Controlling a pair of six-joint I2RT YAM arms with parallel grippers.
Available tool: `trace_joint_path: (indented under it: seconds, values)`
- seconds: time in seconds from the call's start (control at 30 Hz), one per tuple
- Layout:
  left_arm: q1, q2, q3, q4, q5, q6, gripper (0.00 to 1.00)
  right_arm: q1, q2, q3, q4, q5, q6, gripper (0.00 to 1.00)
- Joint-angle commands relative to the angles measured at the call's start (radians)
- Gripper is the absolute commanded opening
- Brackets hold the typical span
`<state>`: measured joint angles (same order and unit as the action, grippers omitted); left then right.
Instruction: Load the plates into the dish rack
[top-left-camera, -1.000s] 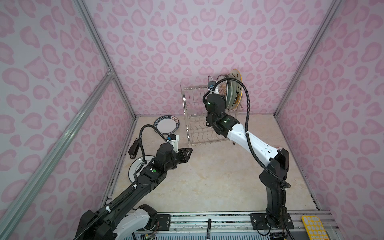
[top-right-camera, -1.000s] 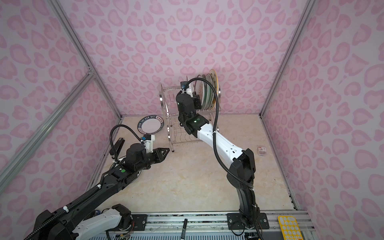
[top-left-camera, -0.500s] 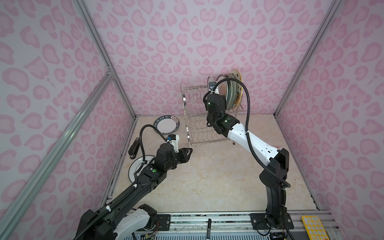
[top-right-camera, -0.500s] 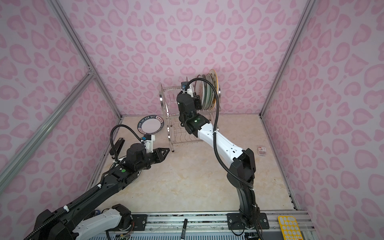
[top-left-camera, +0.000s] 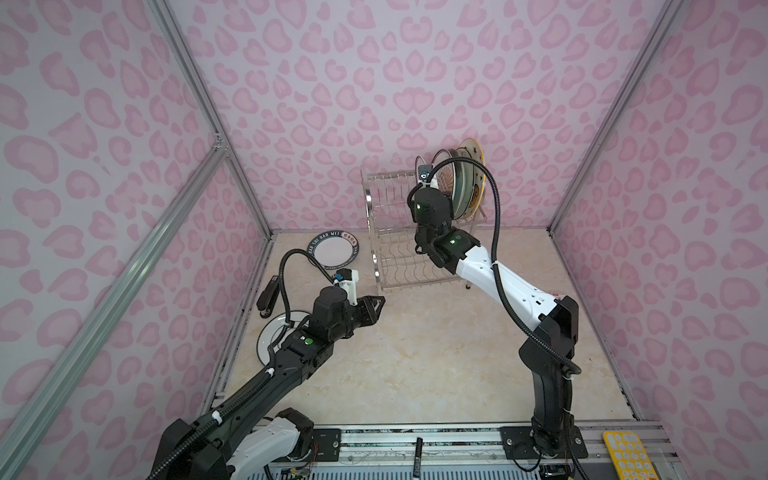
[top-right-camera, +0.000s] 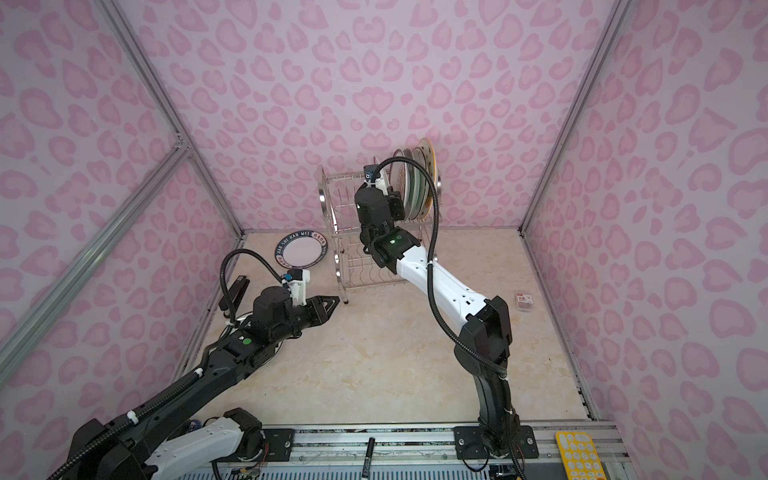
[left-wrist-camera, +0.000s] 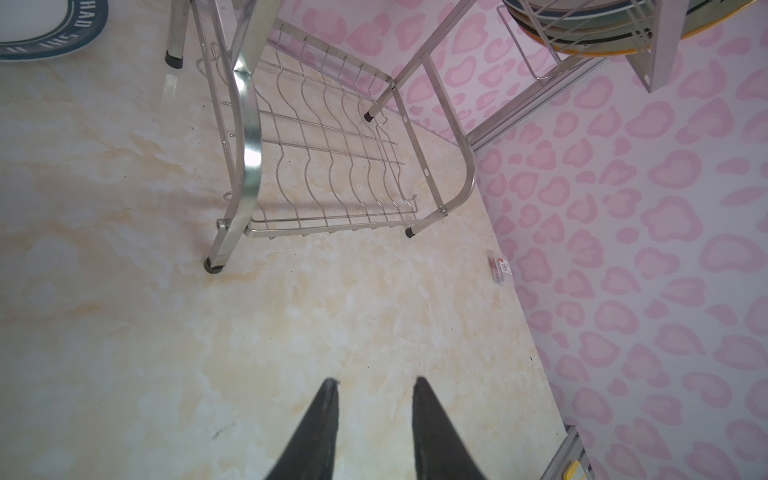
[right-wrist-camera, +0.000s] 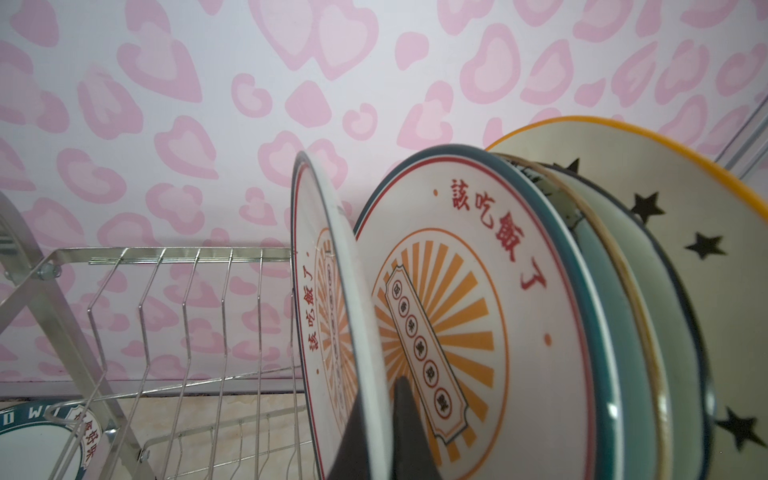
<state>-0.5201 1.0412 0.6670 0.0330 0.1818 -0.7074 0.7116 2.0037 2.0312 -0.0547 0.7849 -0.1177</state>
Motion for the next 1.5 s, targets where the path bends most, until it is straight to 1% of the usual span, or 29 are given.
trace_joint_path:
  seconds: [0.0,0.1,0.43,0.8,1.03,1.17,1.27,1.37,1.47]
  values:
    - [0.000,0.000,0.001,0.027,-0.007,0.006,0.33,-0.004,0.007,-0.004,0.008,-0.012,0.030,0.00]
    - [0.000,-0.001,0.002,0.027,-0.007,0.006,0.33,-0.008,0.009,-0.002,-0.005,-0.018,0.041,0.00]
    - [0.000,0.013,0.006,0.034,0.001,0.003,0.34,-0.012,0.004,-0.003,-0.017,-0.025,0.042,0.18]
    - [0.000,0.017,0.014,0.035,0.006,0.003,0.34,-0.013,-0.008,-0.004,-0.016,-0.027,0.034,0.34]
    - [0.000,0.022,0.019,0.036,0.007,0.003,0.34,-0.015,-0.026,-0.007,-0.009,-0.049,0.021,0.45]
    - [0.000,0.023,0.019,0.036,0.007,0.003,0.34,-0.019,-0.041,-0.006,-0.020,-0.089,0.036,0.49]
    - [0.000,0.022,0.020,0.036,0.007,0.002,0.34,-0.039,-0.041,0.023,-0.082,-0.161,0.089,0.52]
    - [0.000,0.023,0.018,0.038,0.007,0.002,0.34,-0.063,-0.043,0.038,-0.127,-0.227,0.139,0.52]
    - [0.000,0.022,0.017,0.037,0.007,0.002,0.34,-0.081,-0.048,0.039,-0.145,-0.269,0.167,0.53]
